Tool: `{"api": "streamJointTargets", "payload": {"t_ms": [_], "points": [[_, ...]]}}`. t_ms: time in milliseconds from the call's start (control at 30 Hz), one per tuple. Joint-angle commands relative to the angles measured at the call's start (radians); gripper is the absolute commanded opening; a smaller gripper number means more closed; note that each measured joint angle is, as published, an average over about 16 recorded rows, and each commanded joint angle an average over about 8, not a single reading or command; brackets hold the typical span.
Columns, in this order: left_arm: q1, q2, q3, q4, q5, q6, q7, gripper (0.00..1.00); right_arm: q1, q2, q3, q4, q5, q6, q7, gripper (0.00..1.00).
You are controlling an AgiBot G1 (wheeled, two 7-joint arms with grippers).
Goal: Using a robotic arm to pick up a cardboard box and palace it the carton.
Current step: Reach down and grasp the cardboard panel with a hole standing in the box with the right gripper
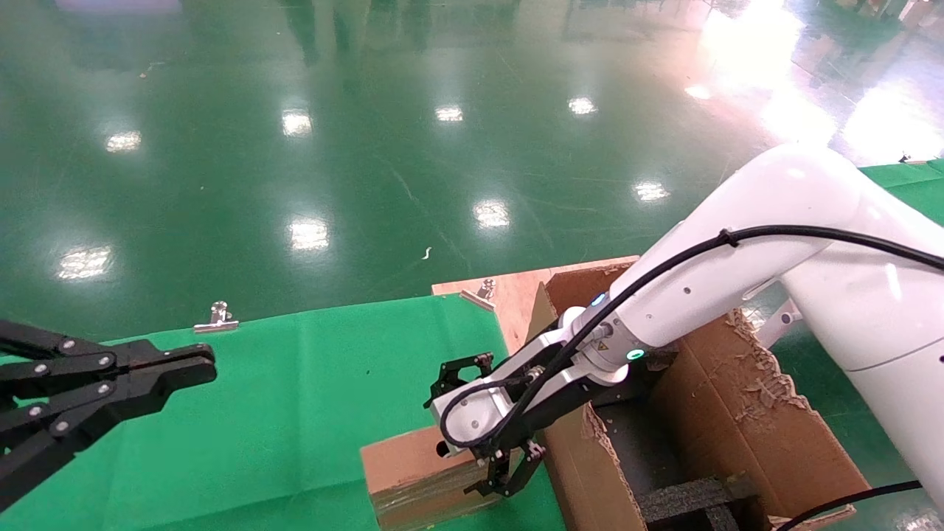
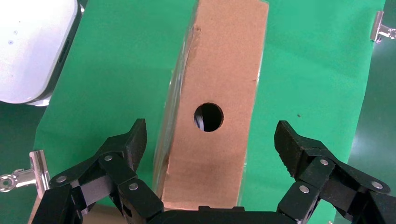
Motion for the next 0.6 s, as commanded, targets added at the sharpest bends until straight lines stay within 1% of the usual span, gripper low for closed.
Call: {"api": "streamJointTargets", "payload": {"t_ms": [33,600], "points": [[0.0,0.0,0.0,0.0,0.0,0.0,0.0,1.0,0.002,-0.002,-0.004,-0.001,-0.001,0.001,-0.002,0.0],[0.0,0.0,0.0,0.0,0.0,0.0,0.0,1.0,-0.002,0.002,0.003,0.001,0.003,0.001,-0.001,0.0]]}}
